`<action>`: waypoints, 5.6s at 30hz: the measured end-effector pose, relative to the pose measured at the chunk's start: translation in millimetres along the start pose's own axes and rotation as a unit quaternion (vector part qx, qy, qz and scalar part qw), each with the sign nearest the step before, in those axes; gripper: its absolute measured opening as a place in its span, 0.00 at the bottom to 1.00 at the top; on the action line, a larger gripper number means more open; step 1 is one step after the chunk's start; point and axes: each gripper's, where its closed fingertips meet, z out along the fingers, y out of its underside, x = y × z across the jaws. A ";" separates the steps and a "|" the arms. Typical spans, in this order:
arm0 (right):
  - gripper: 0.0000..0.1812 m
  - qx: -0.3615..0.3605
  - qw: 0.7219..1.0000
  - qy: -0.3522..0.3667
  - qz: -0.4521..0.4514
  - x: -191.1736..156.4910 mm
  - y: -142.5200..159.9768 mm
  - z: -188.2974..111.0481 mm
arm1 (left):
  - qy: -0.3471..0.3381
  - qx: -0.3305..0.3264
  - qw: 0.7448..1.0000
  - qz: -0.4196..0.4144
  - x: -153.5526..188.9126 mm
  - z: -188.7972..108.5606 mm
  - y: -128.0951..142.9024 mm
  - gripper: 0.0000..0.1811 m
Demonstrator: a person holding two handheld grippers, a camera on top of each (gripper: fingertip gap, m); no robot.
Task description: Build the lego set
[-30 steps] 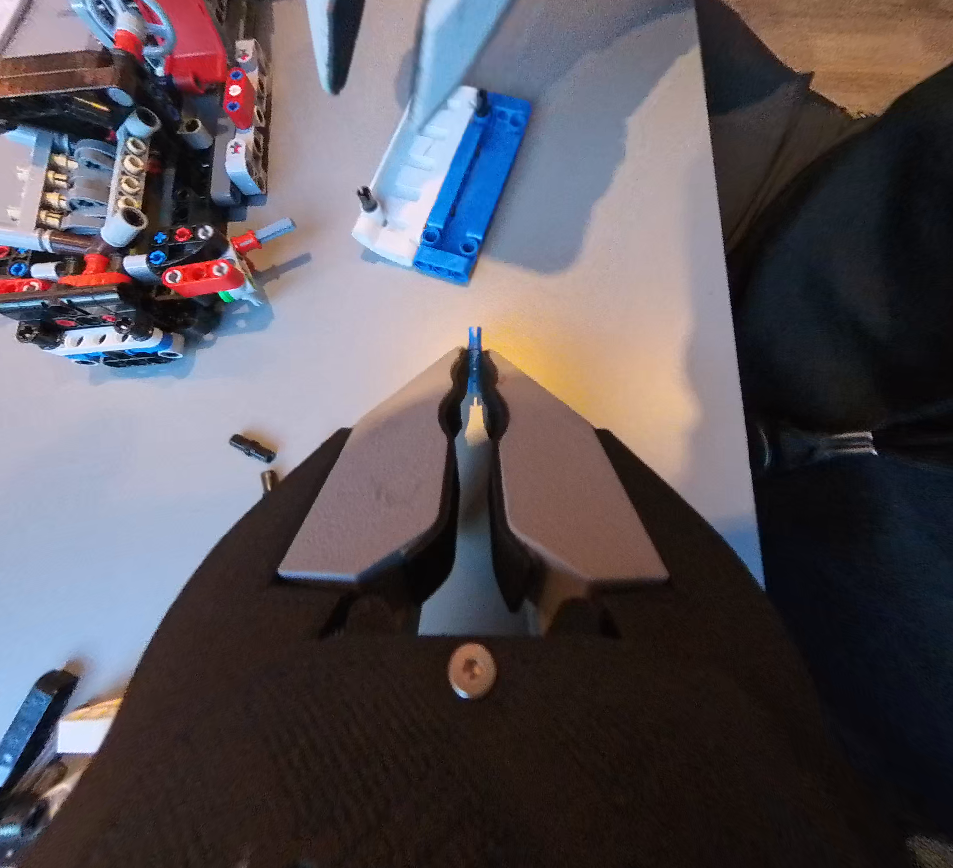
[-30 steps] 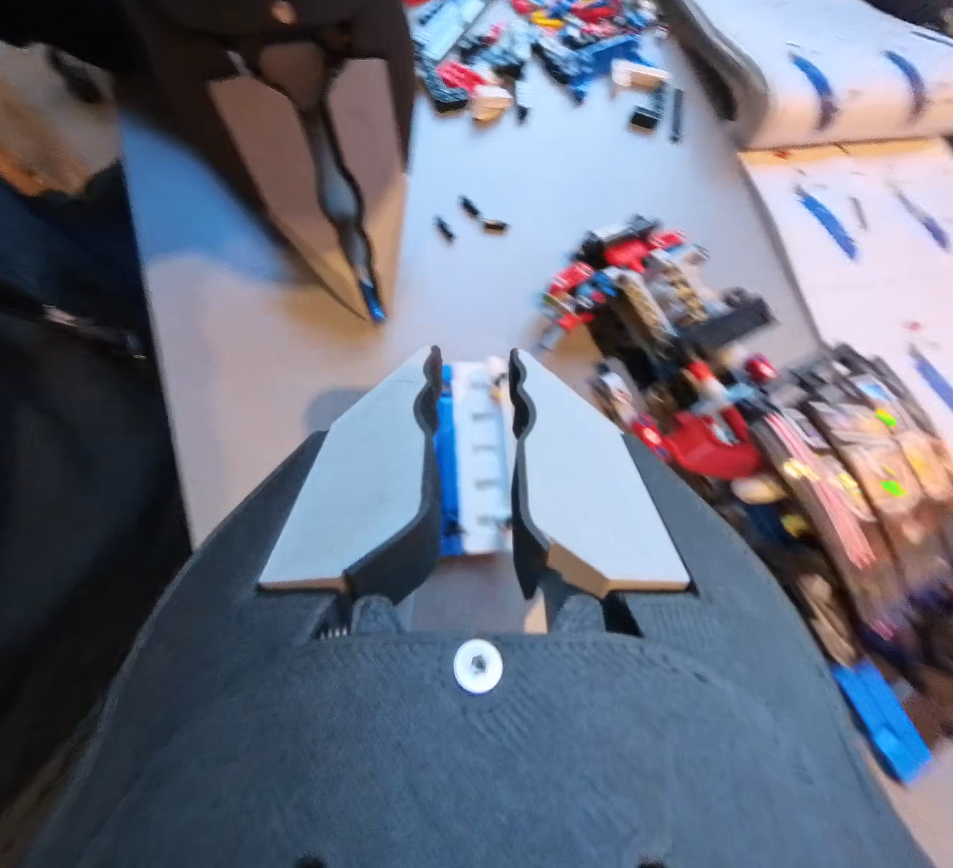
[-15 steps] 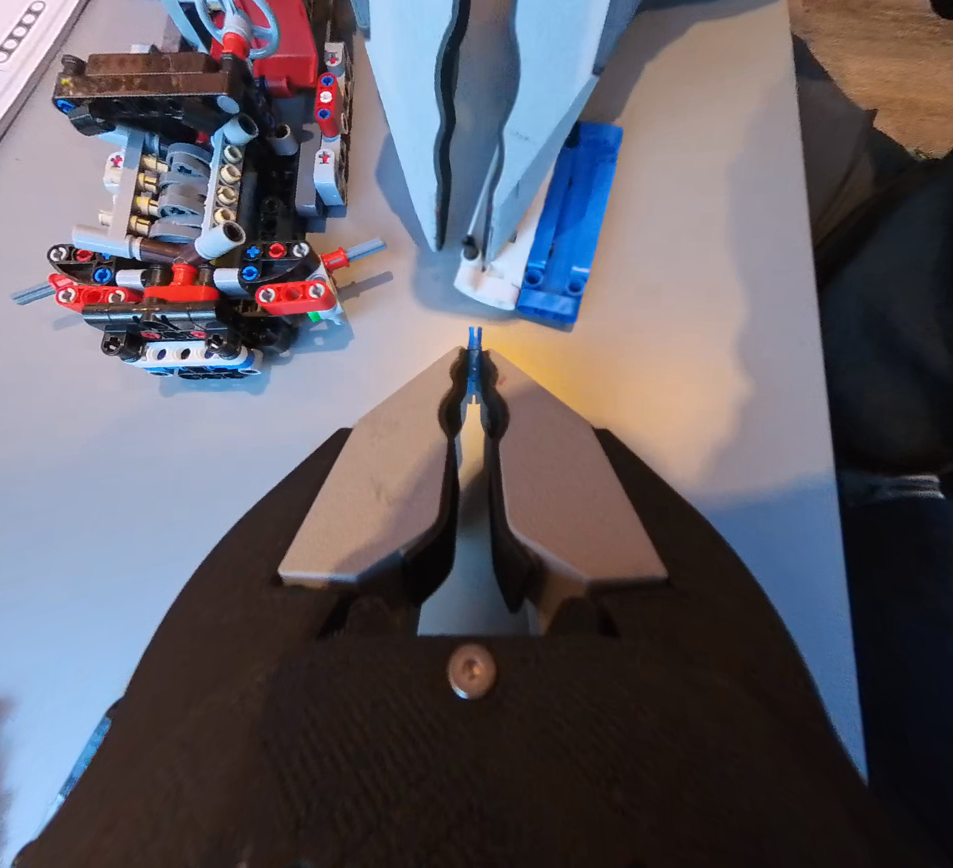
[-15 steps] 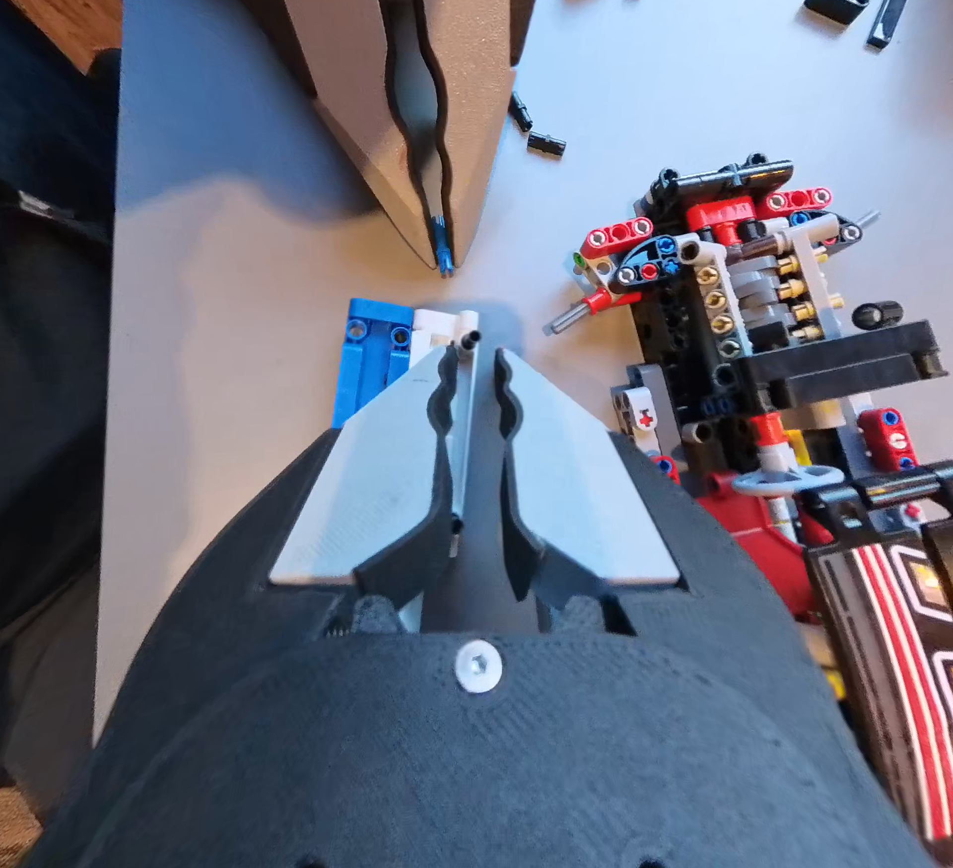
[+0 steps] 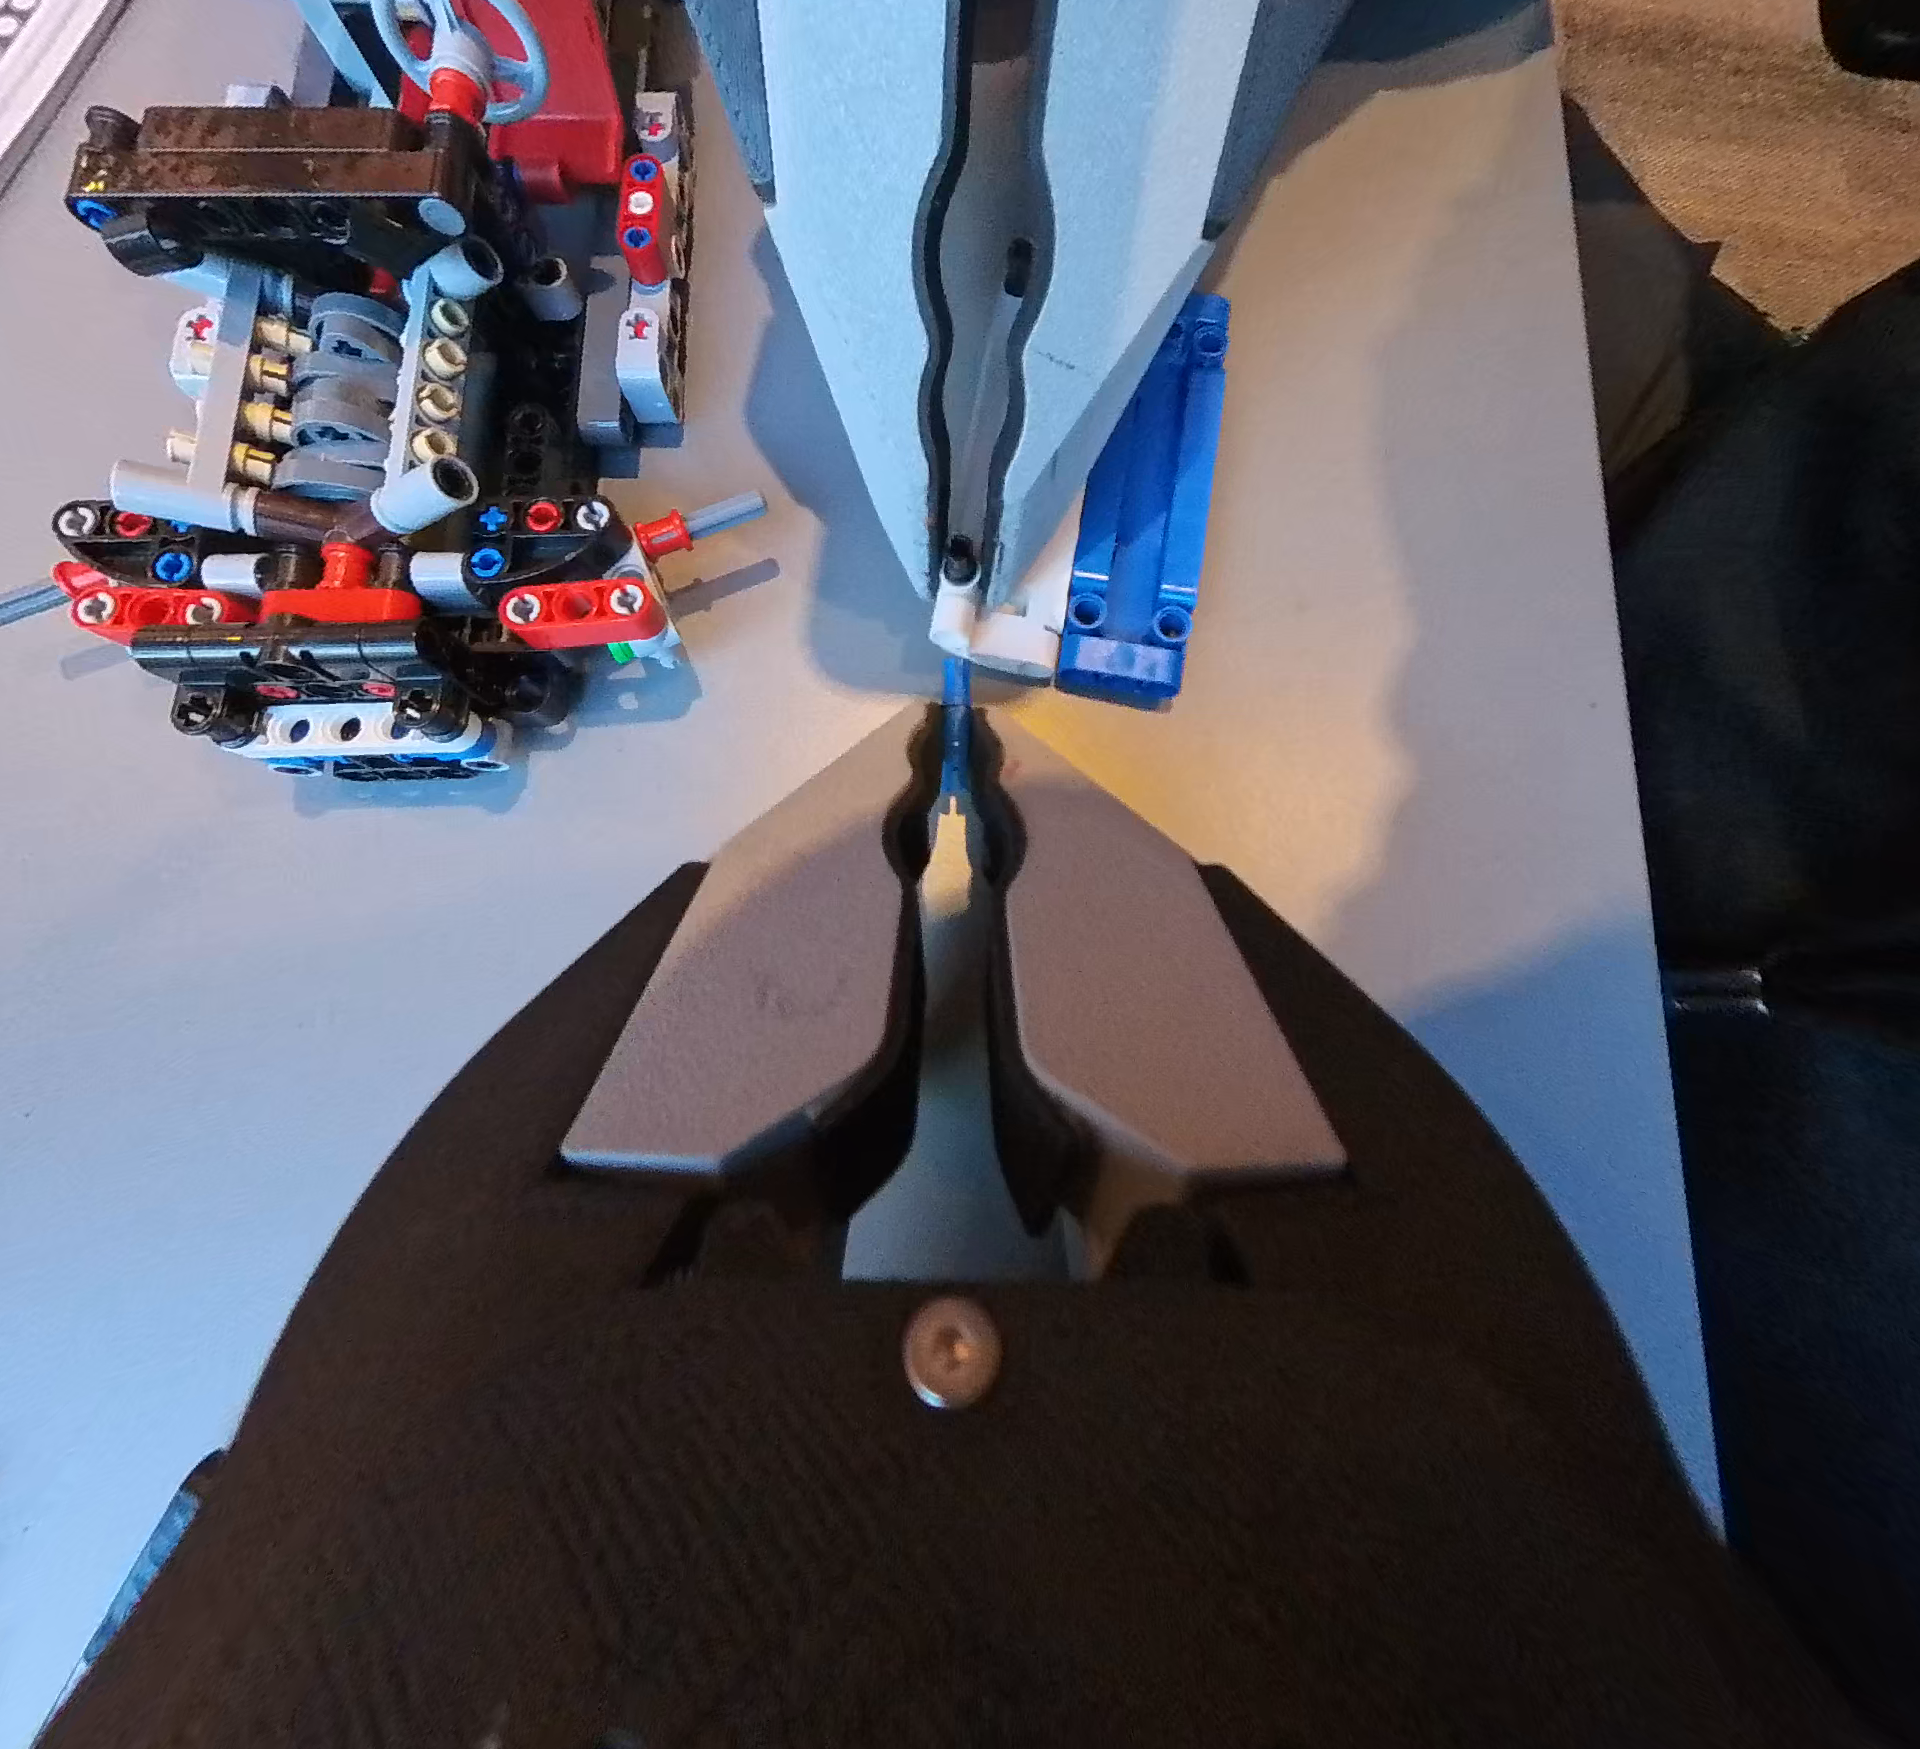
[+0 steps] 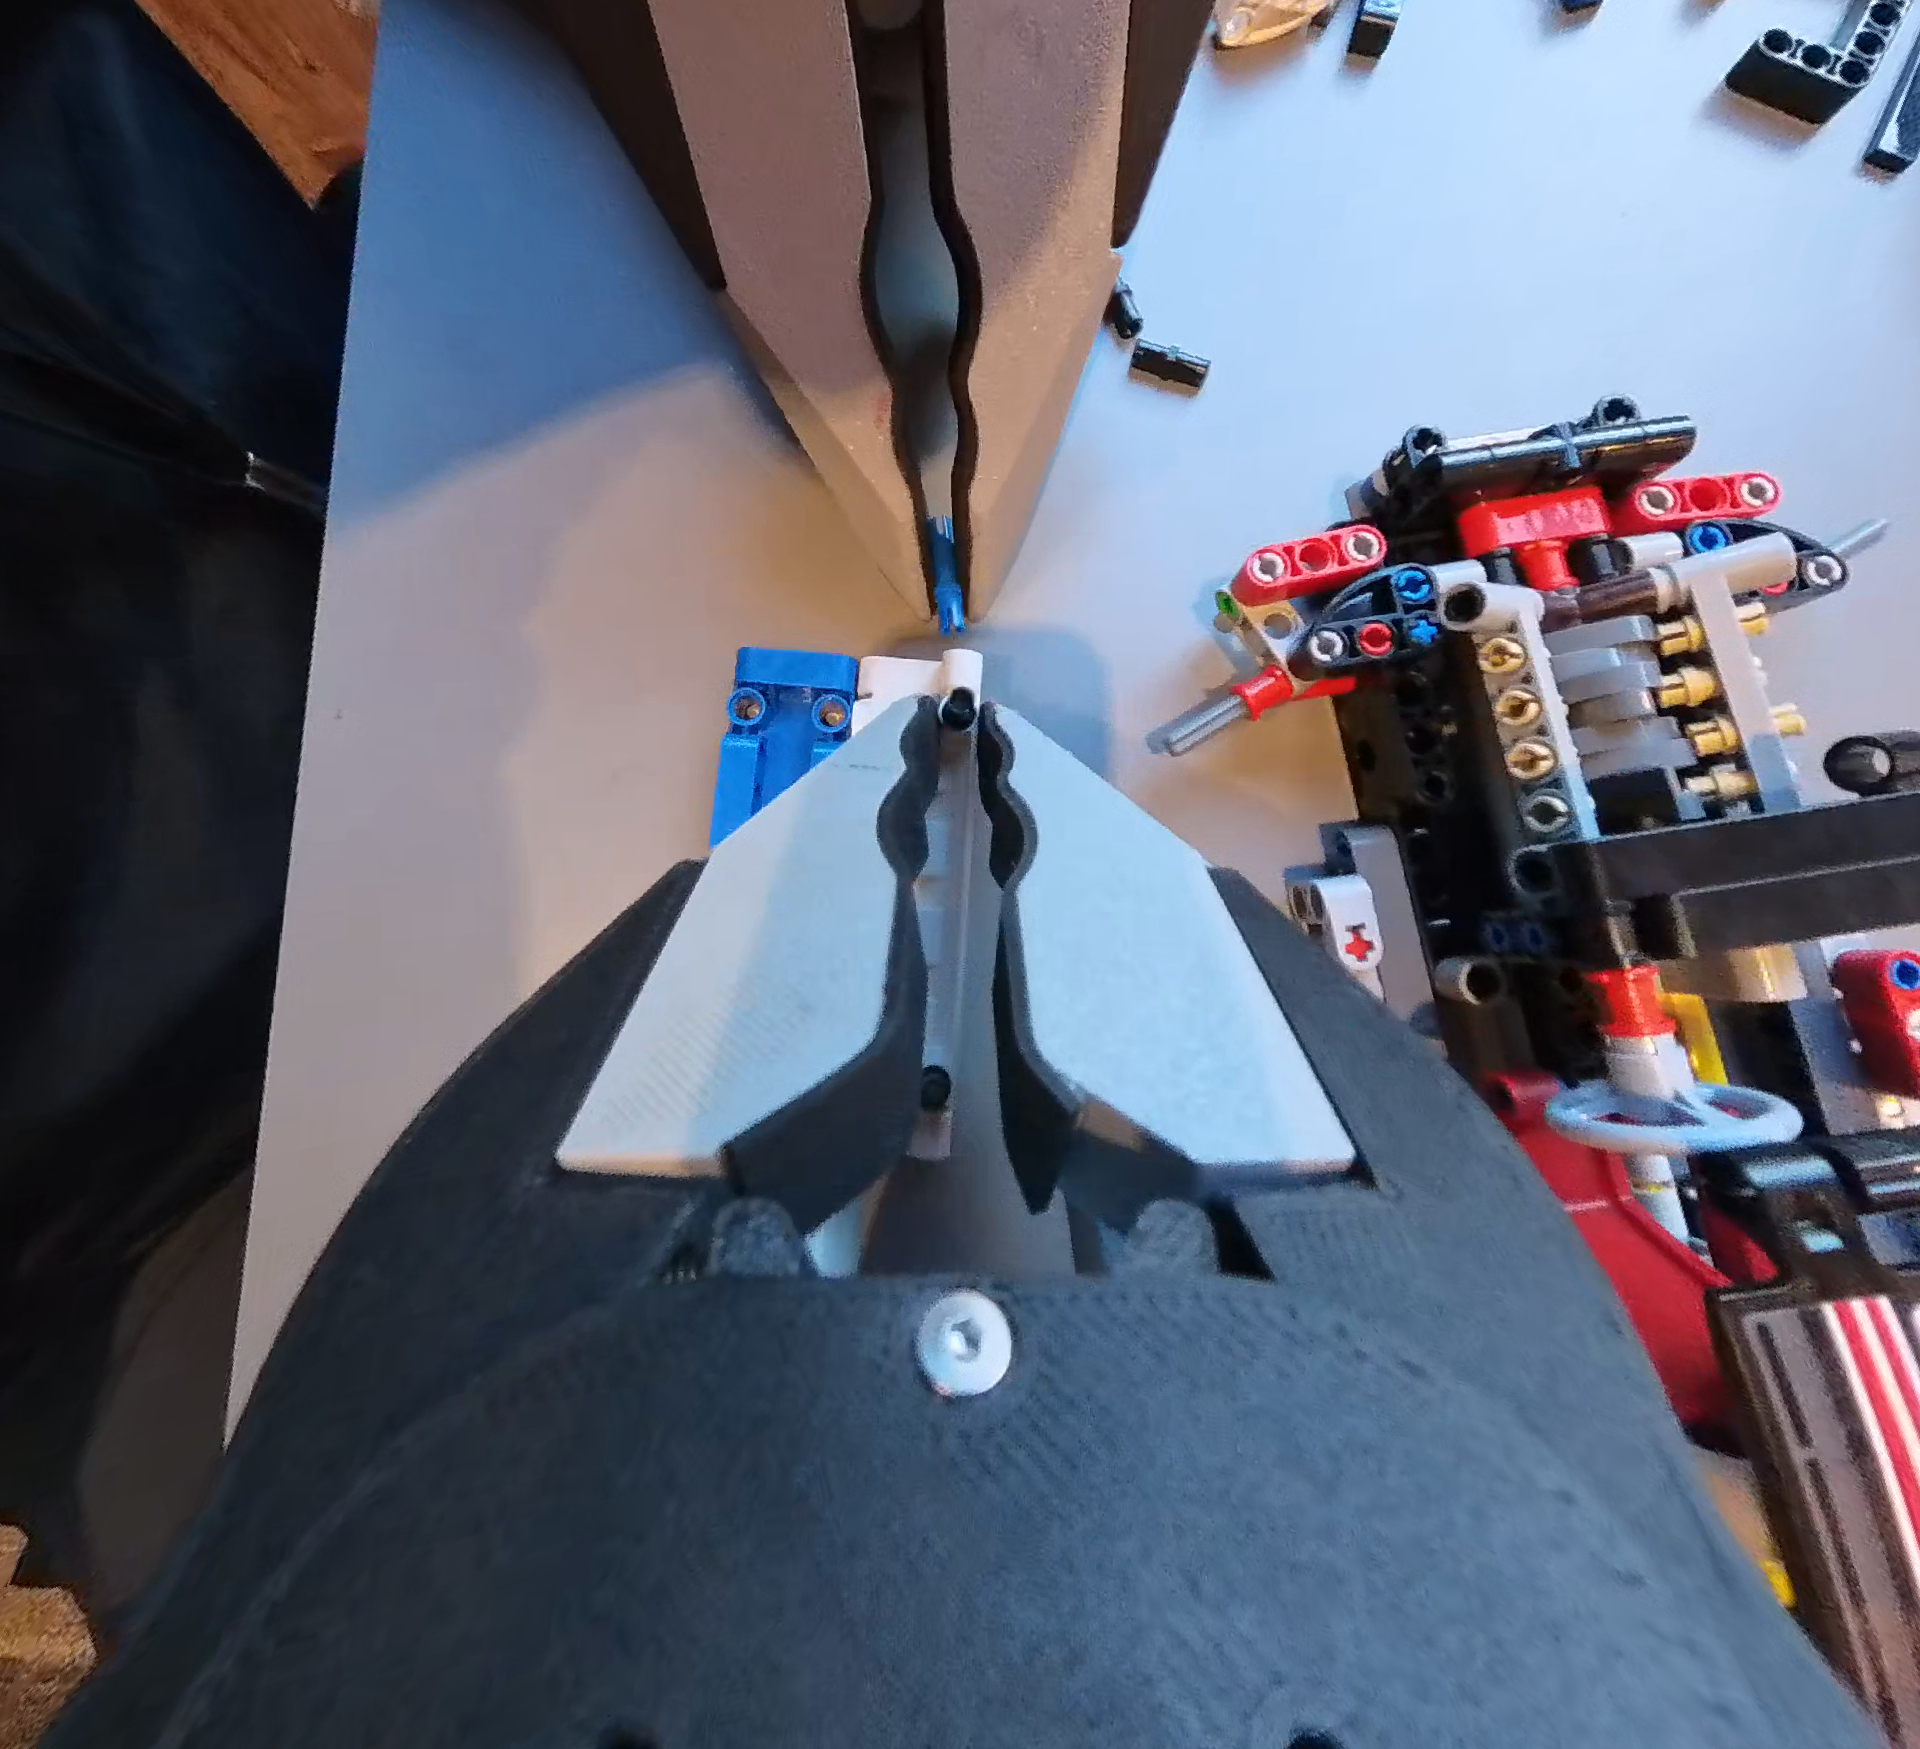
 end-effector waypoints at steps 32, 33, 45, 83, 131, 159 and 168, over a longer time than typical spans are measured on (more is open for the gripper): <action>0.03 0.000 1.000 -0.020 -0.003 -8.0 -3.3 6.1 | -0.044 -0.112 0.985 0.121 2.9 -2.8 4.4 0.00; 0.03 0.002 1.000 -0.010 -0.017 -7.8 -3.6 6.1 | -0.031 -0.110 0.987 0.109 3.2 -2.7 4.5 0.00; 0.03 0.043 0.997 0.006 -0.057 -10.0 -2.5 3.4 | 0.069 -0.047 0.996 -0.010 9.6 0.5 0.7 0.00; 0.03 0.047 0.997 -0.025 -0.063 -15.6 0.2 0.0 | -0.010 0.000 1.000 0.005 15.3 8.8 -6.4 0.01; 0.03 0.044 0.997 -0.025 -0.062 -17.2 4.9 -2.1 | 0.007 -0.046 0.999 -0.021 17.4 11.8 -8.8 0.01; 0.02 0.166 0.978 -0.124 -0.005 -19.8 -14.4 -40.0 | 0.159 0.031 0.972 -0.170 25.0 -3.2 -47.7 0.01; 0.02 0.101 0.991 -0.070 -0.058 -18.7 -0.2 -23.3 | 0.154 -0.018 0.971 -0.181 25.2 9.4 -29.3 0.00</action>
